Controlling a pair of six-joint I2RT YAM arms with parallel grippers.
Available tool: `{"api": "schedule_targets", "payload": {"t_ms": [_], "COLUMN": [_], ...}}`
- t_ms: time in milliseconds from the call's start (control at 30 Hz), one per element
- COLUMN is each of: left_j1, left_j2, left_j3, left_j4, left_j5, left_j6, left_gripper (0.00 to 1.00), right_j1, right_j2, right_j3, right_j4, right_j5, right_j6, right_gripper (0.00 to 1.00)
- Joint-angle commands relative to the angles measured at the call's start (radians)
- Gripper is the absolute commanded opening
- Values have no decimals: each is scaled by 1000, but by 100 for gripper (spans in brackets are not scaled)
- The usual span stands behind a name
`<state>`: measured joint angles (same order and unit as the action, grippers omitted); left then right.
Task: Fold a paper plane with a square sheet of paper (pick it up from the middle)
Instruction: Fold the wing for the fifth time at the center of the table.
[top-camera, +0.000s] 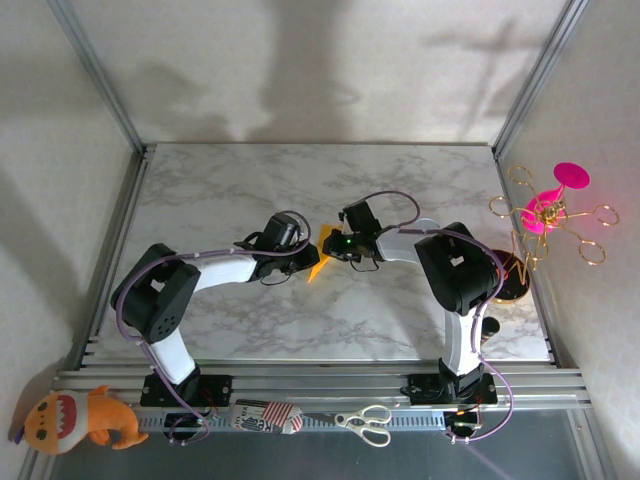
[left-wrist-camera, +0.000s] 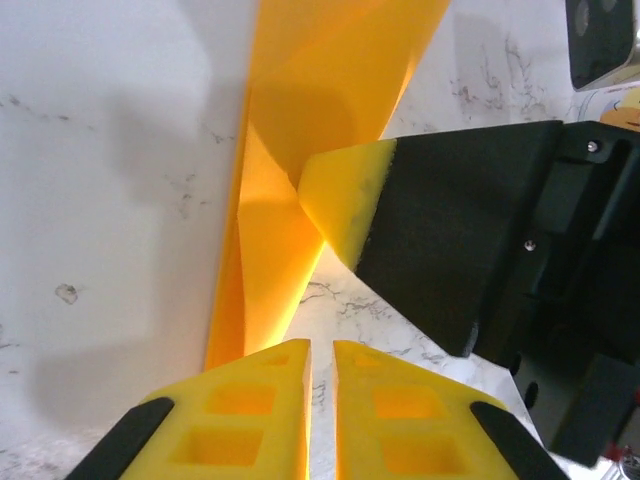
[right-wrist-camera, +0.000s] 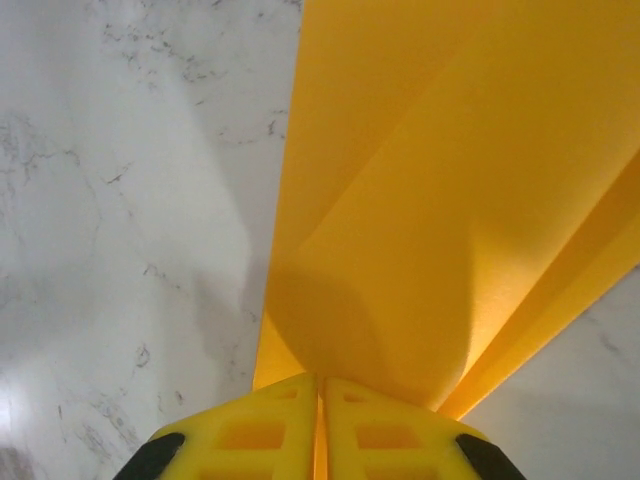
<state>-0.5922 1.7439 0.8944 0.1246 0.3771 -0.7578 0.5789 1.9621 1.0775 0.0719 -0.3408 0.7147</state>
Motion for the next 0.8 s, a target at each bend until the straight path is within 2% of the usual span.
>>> {"api": "schedule_targets", "payload": {"t_ms": [0, 467, 767], "left_j1": [-4, -21, -27], "left_j2": [36, 103, 118], "left_j3": [7, 24, 10], "left_j4": [41, 35, 5], "left_j5": [25, 30, 14], "left_j6": [-26, -24, -10], "left_gripper": [12, 10, 8], "right_j1": [9, 9, 6], "right_j2": [12, 4, -57], "right_j3": [3, -1, -13], "right_j4": [12, 9, 12], "right_j5": [18, 10, 3], "right_j6": [47, 51, 11], "right_gripper": [12, 12, 12]}}
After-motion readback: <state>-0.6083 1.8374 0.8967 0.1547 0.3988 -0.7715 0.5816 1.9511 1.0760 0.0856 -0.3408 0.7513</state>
